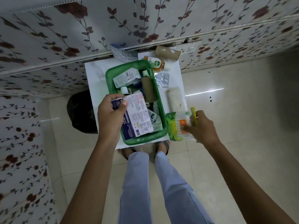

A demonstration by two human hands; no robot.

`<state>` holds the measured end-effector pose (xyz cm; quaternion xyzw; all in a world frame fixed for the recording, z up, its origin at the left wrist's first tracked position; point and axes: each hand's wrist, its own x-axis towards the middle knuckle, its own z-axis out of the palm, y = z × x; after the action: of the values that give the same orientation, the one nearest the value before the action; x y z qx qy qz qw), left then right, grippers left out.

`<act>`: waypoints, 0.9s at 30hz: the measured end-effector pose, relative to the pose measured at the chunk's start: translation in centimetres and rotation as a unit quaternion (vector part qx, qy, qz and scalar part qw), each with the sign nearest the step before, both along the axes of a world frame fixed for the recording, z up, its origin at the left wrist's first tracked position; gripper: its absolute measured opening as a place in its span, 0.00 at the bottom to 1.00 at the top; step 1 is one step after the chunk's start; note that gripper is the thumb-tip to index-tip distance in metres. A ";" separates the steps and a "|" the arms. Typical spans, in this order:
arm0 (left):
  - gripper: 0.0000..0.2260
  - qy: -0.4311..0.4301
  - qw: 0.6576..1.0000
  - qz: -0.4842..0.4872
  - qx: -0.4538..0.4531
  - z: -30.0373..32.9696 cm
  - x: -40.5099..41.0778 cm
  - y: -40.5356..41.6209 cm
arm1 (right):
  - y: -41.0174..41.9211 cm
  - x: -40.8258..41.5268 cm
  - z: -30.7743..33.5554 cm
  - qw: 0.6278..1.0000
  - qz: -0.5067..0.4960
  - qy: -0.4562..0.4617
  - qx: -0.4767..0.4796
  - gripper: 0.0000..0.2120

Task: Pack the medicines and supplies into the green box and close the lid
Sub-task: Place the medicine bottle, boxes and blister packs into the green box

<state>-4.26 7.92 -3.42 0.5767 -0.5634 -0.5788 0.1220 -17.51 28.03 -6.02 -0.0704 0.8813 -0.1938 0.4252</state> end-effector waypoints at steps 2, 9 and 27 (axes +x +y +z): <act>0.08 -0.018 0.999 -0.038 -0.029 -0.5 -0.8 0.1 | -0.3 -0.8 1.9 0.999 -0.017 0.033 -0.018 0.17; 0.11 -0.144 0.952 -0.242 -0.117 -3.2 -3.4 0.8 | -2.3 -2.6 6.6 0.983 -0.018 0.143 -0.109 0.20; 0.09 -0.205 0.854 -0.426 -0.218 -2.3 -1.8 -1.5 | -10.5 -1.5 7.2 0.937 0.256 0.145 -0.188 0.27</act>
<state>-6.06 6.38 -5.74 0.3448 -0.8779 -0.3050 -0.1319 -19.01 17.54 1.14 -0.3999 0.8331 -0.2281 0.3067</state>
